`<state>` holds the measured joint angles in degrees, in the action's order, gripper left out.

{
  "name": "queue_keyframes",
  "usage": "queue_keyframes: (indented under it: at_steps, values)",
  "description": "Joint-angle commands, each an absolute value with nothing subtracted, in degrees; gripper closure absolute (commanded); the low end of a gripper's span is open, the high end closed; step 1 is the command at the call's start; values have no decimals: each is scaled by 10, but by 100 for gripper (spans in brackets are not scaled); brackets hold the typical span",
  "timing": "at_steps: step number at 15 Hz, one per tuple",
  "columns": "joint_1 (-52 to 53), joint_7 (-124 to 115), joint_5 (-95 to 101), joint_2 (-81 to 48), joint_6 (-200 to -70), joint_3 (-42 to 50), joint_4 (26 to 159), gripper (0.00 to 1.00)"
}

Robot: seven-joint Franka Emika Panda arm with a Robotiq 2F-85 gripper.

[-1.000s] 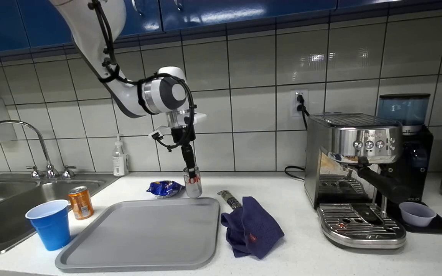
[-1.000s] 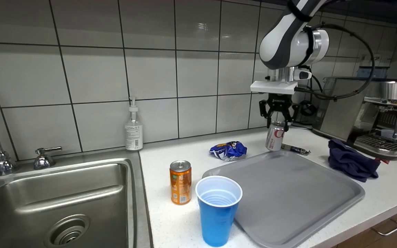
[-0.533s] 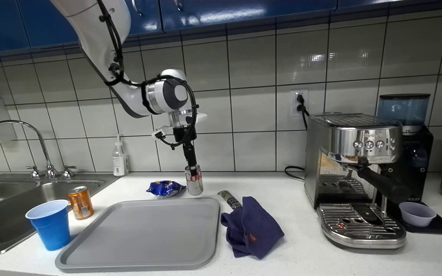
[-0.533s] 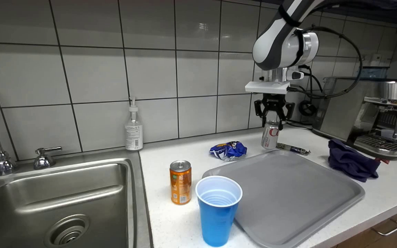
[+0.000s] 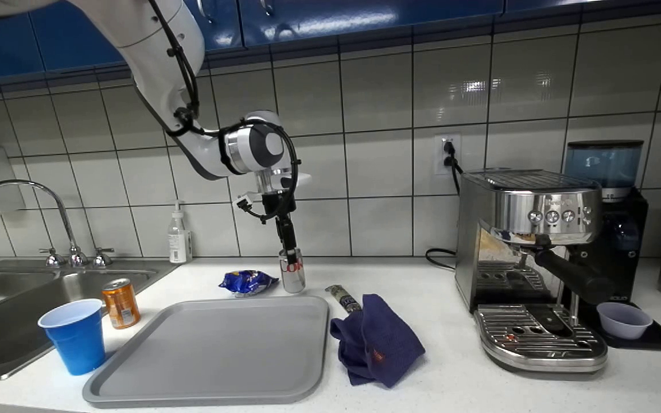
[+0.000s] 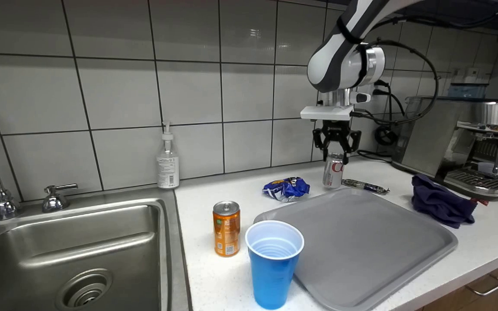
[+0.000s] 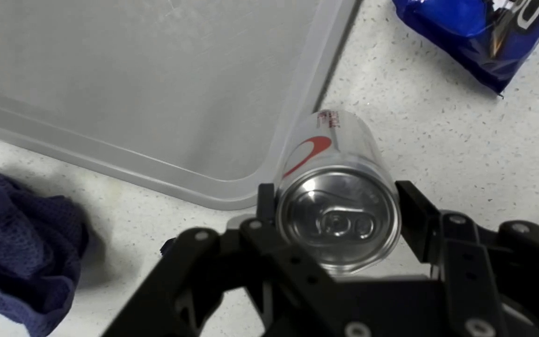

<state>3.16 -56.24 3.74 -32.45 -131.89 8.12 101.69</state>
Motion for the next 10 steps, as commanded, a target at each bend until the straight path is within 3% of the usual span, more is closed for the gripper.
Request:
queue_keyframes:
  at_steps: [1, 10]
  values:
    - [36, -570, 28, -350, -1283, 84, 966, 60]
    - [38, -583, 28, -391, -1279, 87, 924, 60]
